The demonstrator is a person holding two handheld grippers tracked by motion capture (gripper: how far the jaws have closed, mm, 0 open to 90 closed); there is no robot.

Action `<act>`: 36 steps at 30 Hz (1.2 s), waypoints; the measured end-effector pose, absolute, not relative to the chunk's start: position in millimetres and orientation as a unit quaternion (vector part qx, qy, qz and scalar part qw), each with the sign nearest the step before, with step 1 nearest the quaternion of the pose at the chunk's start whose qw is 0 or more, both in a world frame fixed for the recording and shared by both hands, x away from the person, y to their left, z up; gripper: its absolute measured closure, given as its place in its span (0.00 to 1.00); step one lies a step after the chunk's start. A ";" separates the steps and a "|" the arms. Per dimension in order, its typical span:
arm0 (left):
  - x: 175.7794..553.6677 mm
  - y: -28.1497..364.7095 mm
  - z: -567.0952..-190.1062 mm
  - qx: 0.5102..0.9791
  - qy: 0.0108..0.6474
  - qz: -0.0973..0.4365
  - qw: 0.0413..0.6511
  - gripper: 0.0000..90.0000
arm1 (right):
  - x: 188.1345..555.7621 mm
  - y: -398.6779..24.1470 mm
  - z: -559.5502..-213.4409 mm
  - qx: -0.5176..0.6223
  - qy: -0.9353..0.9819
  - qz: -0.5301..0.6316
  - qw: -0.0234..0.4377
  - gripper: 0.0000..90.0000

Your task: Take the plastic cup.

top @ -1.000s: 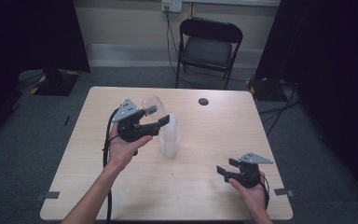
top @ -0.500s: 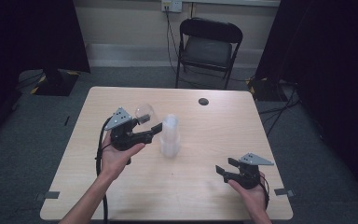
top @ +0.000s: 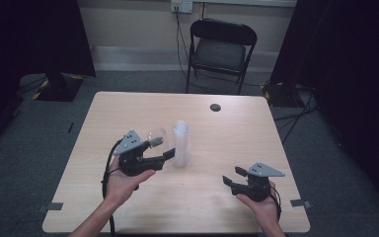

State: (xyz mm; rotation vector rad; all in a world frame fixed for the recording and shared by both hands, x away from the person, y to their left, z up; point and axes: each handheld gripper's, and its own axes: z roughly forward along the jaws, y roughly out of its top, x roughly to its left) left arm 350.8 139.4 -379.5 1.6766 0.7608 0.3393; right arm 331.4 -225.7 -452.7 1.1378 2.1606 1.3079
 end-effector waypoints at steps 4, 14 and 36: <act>348.1 132.7 -393.1 0.730 0.327 0.128 0.586 0.41 | 328.5 -219.5 -451.5 0.395 0.770 0.465 0.188 0.42; 344.2 134.2 -413.0 0.728 0.356 0.080 0.581 0.41 | 326.1 -191.8 -444.4 0.354 0.793 0.462 0.180 0.50; 337.3 127.4 -441.5 0.714 0.395 -0.042 0.577 0.41 | 305.3 -136.5 -450.6 0.271 0.810 0.499 0.148 0.61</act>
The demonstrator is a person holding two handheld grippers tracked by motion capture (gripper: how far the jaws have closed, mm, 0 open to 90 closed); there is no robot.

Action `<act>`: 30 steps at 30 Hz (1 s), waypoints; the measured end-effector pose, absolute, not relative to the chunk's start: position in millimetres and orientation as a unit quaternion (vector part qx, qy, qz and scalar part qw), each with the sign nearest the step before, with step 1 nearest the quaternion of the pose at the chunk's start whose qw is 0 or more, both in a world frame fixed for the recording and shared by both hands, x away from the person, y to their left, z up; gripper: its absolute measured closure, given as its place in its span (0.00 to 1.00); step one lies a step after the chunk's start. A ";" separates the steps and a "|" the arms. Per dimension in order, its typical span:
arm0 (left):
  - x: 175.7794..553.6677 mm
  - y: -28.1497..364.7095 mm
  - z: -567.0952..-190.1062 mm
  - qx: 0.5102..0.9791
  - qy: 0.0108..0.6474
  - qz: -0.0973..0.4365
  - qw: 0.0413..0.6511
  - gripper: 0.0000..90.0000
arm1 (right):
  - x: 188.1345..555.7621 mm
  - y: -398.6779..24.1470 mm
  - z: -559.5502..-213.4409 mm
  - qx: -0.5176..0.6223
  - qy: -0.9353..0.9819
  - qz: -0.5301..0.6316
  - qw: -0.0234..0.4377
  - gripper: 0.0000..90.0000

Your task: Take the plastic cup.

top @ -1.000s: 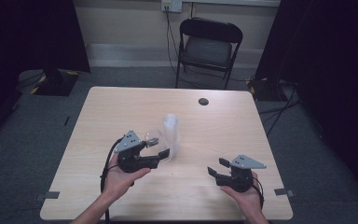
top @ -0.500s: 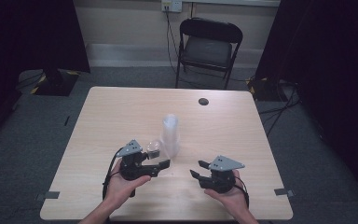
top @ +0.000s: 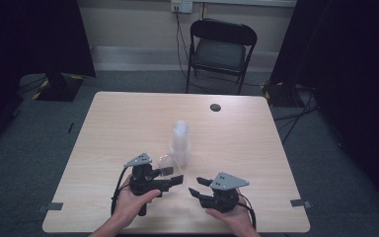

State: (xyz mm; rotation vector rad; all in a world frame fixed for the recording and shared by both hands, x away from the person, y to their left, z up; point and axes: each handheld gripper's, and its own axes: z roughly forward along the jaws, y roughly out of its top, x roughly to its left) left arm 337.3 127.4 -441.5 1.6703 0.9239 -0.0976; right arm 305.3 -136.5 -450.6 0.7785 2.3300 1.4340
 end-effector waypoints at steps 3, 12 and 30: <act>336.6 127.7 -441.6 0.709 0.397 -0.055 0.580 0.41 | 302.7 -132.0 -451.5 0.254 0.810 0.504 0.159 0.64; 336.0 125.4 -446.2 0.684 0.414 -0.114 0.590 0.41 | 297.6 -127.0 -451.2 0.221 0.801 0.525 0.182 0.72; 335.2 124.4 -447.9 0.638 0.428 -0.174 0.616 0.42 | 295.9 -129.7 -448.0 0.209 0.773 0.561 0.211 0.79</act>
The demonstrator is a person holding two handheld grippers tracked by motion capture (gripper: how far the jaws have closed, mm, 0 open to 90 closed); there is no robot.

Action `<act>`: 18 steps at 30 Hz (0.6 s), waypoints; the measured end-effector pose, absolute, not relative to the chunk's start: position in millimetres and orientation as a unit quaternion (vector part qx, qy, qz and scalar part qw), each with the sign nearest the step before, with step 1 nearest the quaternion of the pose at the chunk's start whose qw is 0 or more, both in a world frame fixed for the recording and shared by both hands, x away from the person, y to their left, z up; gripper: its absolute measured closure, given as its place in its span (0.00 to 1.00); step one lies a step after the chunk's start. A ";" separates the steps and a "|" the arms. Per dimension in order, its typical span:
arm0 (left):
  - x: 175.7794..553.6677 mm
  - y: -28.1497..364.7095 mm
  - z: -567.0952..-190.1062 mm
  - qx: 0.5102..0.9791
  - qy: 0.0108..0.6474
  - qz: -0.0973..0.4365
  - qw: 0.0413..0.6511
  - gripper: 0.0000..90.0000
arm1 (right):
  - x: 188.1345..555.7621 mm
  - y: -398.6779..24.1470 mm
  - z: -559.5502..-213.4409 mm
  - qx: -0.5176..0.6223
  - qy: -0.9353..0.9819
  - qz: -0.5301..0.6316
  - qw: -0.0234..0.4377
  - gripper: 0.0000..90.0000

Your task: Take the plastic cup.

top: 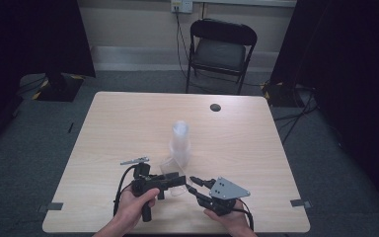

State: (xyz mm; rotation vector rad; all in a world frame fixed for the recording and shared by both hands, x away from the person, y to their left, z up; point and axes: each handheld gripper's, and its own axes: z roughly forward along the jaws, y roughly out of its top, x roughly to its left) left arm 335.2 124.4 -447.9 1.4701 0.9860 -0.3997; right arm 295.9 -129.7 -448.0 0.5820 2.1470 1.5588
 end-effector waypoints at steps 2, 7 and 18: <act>333.4 122.4 -446.9 0.638 0.426 -0.173 0.617 0.42 | 296.0 -129.5 -447.7 0.209 0.772 0.561 0.211 0.79; 330.4 119.7 -444.8 0.631 0.421 -0.183 0.625 0.42 | 295.5 -129.4 -446.3 0.208 0.766 0.568 0.216 0.81; 324.6 109.4 -443.4 0.627 0.412 -0.217 0.625 0.42 | 292.8 -127.7 -443.9 0.204 0.755 0.579 0.229 0.80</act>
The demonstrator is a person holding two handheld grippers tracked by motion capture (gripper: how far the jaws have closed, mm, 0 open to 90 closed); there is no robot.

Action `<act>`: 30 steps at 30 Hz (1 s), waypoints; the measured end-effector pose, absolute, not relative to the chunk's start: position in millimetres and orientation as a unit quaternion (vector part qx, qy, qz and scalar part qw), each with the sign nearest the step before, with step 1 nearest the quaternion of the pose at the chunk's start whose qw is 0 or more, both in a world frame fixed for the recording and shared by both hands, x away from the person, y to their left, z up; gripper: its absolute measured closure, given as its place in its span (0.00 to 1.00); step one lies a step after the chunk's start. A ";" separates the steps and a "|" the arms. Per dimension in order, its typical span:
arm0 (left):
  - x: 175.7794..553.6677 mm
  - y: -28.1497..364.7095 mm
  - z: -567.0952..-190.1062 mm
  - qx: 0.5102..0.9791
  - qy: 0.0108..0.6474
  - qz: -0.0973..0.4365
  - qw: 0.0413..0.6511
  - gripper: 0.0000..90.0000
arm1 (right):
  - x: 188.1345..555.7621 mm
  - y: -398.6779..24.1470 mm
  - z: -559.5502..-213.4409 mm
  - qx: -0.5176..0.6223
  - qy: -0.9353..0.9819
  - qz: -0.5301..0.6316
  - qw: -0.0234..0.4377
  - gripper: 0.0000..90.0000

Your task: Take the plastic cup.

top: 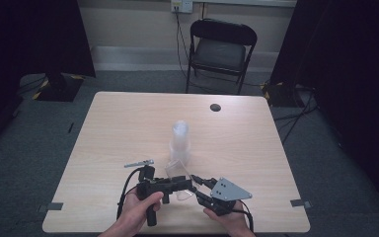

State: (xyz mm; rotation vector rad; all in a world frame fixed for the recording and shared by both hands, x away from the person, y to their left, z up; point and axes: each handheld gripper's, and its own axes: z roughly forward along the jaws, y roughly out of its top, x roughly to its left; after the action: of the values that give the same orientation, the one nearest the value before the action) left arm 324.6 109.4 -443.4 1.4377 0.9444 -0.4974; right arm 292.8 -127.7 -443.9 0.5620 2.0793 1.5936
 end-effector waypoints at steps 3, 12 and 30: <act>321.6 107.1 -442.2 0.628 0.407 -0.210 0.629 0.41 | 291.4 -126.5 -443.7 0.196 0.753 0.582 0.234 0.79; 322.1 103.5 -443.7 0.635 0.394 -0.214 0.630 0.39 | 290.2 -126.9 -442.4 0.198 0.744 0.589 0.244 0.82; 324.9 102.8 -444.0 0.646 0.378 -0.195 0.634 0.22 | 292.6 -130.2 -443.2 0.212 0.740 0.592 0.240 0.95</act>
State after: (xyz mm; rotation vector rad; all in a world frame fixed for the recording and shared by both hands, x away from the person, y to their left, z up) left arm 324.9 102.8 -444.0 1.4784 0.8635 -0.4466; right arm 292.6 -130.2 -443.2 0.5792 2.0250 1.6188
